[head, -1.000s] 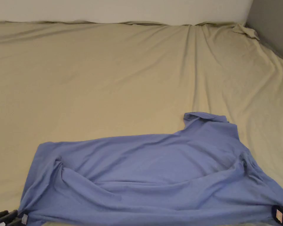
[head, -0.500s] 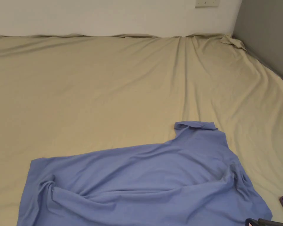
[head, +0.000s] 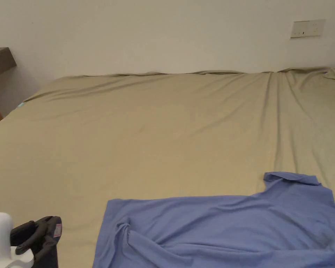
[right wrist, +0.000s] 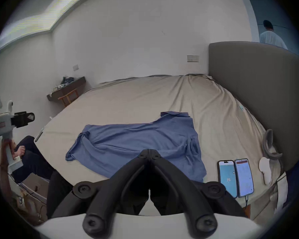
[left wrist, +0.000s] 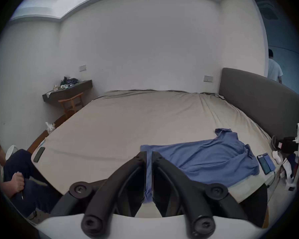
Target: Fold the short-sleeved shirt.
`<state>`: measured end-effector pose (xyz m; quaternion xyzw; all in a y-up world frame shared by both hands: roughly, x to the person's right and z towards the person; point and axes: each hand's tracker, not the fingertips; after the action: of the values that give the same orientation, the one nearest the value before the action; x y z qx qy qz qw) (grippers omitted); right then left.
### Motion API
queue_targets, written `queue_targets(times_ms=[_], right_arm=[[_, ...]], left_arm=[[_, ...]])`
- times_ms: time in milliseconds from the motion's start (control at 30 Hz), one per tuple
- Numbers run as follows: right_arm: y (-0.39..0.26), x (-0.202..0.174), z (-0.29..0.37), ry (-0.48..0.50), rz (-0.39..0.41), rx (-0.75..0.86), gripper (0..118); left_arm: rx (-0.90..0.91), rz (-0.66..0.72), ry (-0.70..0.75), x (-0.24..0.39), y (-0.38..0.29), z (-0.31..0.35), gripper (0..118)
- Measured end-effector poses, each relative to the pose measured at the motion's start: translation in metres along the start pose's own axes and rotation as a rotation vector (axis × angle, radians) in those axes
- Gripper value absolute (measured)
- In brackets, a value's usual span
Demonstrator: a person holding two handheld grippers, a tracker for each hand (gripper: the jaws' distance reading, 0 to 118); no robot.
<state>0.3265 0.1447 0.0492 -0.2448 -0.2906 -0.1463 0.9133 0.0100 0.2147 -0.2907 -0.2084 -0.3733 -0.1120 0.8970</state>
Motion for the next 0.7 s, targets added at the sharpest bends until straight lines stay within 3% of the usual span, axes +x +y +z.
queue_targets(times_ms=[233, 267, 300, 333, 367, 400, 433, 500, 633, 667, 700], right_arm=[[-0.001, 0.007, -0.019, -0.012, -0.005, -0.037, 2], [-0.001, 0.008, -0.025, -0.014, -0.009, -0.051, 2], [0.002, 0.007, -0.029, -0.013, -0.014, -0.064, 2], [0.003, 0.007, -0.036, -0.01, -0.02, -0.079, 2], [0.002, 0.008, -0.043, -0.012, -0.027, -0.094, 2], [0.001, 0.01, -0.052, -0.015, -0.035, -0.122, 2], [0.003, 0.011, -0.06, -0.026, -0.035, -0.14, 2], [0.002, 0.012, -0.076, -0.043, -0.022, -0.176, 2], [0.004, 0.015, -0.099, -0.032, -0.027, -0.21, 2], [0.004, 0.016, -0.105, -0.029, -0.024, -0.218, 2], [0.007, 0.014, -0.108, -0.031, -0.018, -0.224, 2]], left_arm=[[-0.138, -0.019, -0.069, -0.017, 0.014, -0.139, 6], [-0.169, 0.016, -0.102, -0.023, 0.017, -0.172, 17], [-0.199, 0.064, -0.117, -0.029, 0.018, -0.201, 39], [-0.234, 0.093, -0.087, -0.035, 0.016, -0.232, 53], [-0.27, 0.097, -0.051, -0.039, 0.011, -0.262, 53], [-0.363, 0.092, -0.028, -0.044, 0.006, -0.293, 90], [-0.405, 0.089, -0.041, -0.048, 0.0, -0.317, 95], [-0.54, 0.096, -0.048, -0.055, -0.018, -0.358, 95], [-0.607, 0.058, -0.005, -0.059, -0.048, -0.394, 94], [-0.622, 0.041, 0.009, -0.062, -0.056, -0.397, 87], [-0.62, 0.055, -0.036, -0.066, -0.062, -0.398, 62]])
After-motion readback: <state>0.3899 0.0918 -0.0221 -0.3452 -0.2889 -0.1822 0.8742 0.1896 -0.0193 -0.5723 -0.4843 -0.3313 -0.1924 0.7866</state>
